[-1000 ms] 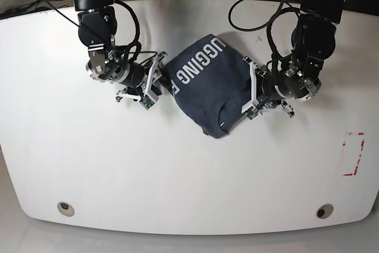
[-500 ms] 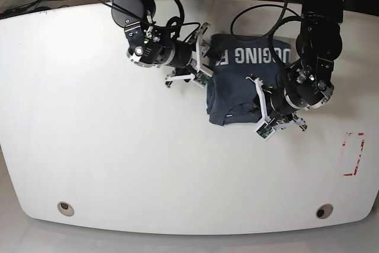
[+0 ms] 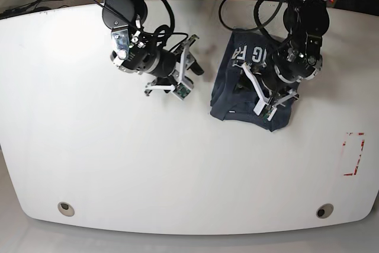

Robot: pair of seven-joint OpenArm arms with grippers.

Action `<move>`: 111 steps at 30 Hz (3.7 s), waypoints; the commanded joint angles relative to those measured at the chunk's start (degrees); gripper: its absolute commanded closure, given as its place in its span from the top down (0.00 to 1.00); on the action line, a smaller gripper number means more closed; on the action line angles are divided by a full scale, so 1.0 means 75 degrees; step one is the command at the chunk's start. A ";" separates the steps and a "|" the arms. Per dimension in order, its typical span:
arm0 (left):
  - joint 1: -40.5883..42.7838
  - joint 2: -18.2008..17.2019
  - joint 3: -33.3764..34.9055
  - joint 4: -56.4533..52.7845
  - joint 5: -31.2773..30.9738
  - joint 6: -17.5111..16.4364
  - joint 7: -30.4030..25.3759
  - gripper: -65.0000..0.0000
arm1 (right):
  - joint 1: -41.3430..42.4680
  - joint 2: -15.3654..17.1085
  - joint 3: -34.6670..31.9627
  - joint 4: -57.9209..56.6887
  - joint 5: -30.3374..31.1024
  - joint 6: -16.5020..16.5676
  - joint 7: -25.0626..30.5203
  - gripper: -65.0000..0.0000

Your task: Fold the T-shirt properly

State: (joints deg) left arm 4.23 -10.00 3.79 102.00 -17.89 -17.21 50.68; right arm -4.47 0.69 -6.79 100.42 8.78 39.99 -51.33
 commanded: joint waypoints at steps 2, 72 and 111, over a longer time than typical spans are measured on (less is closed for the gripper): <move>0.0204 -0.0056 -0.0066 -0.0524 -0.0012 0.0039 -0.0409 0.54 | 0.0121 0.0148 0.0360 0.0143 0.0137 0.0002 0.0157 0.32; 0.1376 0.0284 -0.1180 -0.1098 0.2532 0.1011 -0.6751 0.54 | -0.0465 0.0758 0.3736 -0.1334 -0.2325 -0.0684 0.7096 0.32; 0.9077 0.1222 -0.1297 -0.1063 0.2473 0.1457 -0.7396 0.55 | -0.8201 0.1098 0.3724 -0.1650 0.0922 -0.0661 0.7952 0.32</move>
State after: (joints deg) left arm 72.49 -0.51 -5.89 96.79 0.89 -6.28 -3.97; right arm -65.43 8.43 22.70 91.85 15.05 34.46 6.79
